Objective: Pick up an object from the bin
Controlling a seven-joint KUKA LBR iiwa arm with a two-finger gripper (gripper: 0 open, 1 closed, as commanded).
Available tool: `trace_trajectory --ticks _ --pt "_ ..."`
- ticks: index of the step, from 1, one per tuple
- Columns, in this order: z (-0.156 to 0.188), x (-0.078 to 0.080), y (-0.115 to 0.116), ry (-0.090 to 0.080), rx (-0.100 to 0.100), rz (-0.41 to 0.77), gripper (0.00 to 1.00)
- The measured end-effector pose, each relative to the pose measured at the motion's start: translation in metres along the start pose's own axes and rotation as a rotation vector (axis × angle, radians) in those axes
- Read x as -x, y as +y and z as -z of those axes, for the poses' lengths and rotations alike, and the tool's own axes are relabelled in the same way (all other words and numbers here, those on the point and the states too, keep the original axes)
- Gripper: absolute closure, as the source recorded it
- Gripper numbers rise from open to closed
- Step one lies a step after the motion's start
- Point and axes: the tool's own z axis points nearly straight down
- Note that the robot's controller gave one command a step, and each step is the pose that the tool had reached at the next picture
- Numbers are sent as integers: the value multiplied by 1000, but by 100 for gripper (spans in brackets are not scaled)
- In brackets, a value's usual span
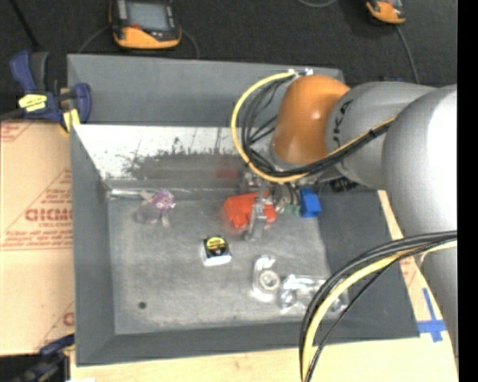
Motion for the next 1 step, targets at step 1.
trace_trajectory --ticks 1 --pt "1 1 -1 -3 0 0 0"
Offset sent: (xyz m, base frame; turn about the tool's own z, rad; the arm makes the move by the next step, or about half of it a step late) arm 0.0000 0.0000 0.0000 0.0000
